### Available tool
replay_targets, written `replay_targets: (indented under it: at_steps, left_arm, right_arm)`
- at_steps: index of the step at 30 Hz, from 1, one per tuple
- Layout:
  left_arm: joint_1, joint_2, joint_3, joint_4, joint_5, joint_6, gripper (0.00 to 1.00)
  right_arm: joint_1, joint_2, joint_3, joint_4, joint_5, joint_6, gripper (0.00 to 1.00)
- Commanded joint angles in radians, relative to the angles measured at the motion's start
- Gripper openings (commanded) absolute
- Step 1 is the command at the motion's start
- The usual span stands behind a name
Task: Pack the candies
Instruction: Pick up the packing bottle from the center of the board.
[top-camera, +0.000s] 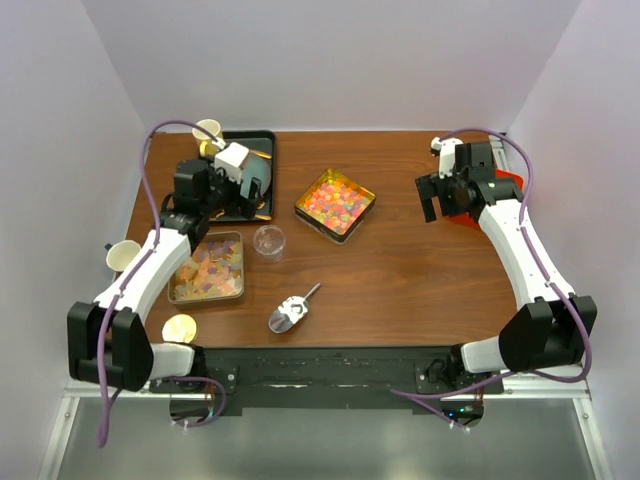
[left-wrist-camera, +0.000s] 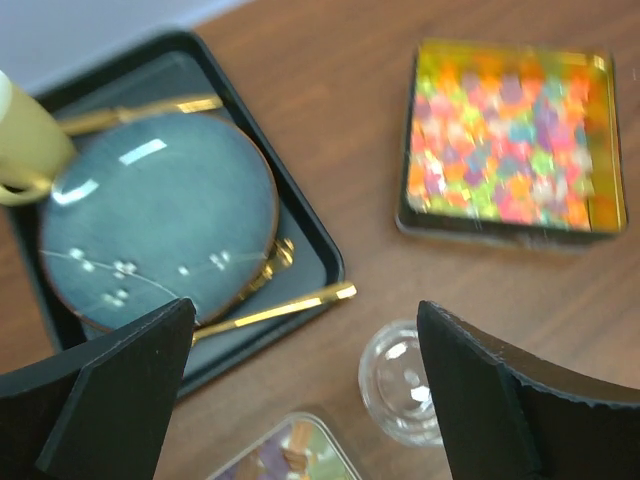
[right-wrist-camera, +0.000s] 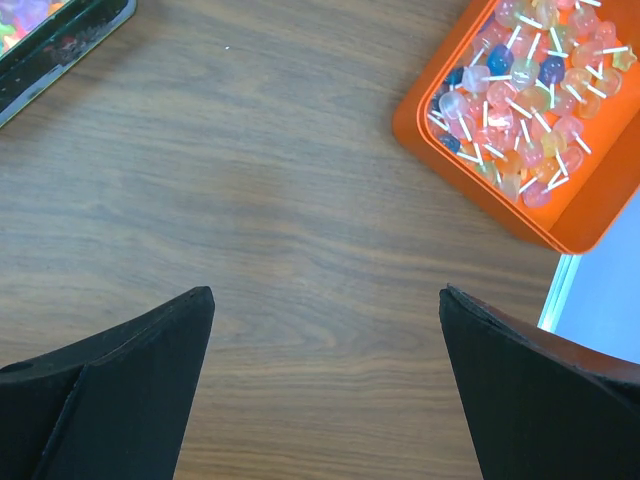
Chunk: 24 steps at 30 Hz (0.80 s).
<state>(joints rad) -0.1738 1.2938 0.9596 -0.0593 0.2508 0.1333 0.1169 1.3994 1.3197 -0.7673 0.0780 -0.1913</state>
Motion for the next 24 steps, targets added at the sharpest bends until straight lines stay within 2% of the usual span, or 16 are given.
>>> replay_targets:
  at_steps: [1, 5, 9, 13, 15, 19, 24]
  left_arm:
    - [-0.003, 0.062, 0.132, -0.170, 0.106, 0.052, 0.99]
    - [-0.004, 0.128, 0.191, -0.286, 0.128, 0.091, 0.98]
    - [-0.016, 0.148, 0.214, -0.318, 0.116, 0.124, 0.83]
    - [-0.056, 0.171, 0.248, -0.369, 0.110, 0.135, 0.78]
    - [-0.072, 0.183, 0.260, -0.393, 0.133, 0.161, 0.73]
    - [-0.121, 0.190, 0.268, -0.457, 0.168, 0.192, 0.71]
    - [-0.202, 0.197, 0.213, -0.491, 0.128, 0.233, 0.72]
  right_arm:
    - [0.001, -0.019, 0.025, 0.036, 0.006, 0.030, 0.99]
    - [0.001, 0.004, 0.058, 0.008, -0.116, -0.071, 0.99]
    - [0.001, 0.013, 0.081, -0.020, -0.175, -0.105, 0.99]
    - [0.001, 0.012, 0.081, -0.023, -0.185, -0.103, 0.99]
    - [0.001, 0.016, 0.078, -0.024, -0.198, -0.102, 0.99]
    - [0.001, 0.027, 0.079, -0.030, -0.227, -0.100, 0.99]
    - [0.000, 0.053, 0.098, -0.032, -0.242, -0.096, 0.99]
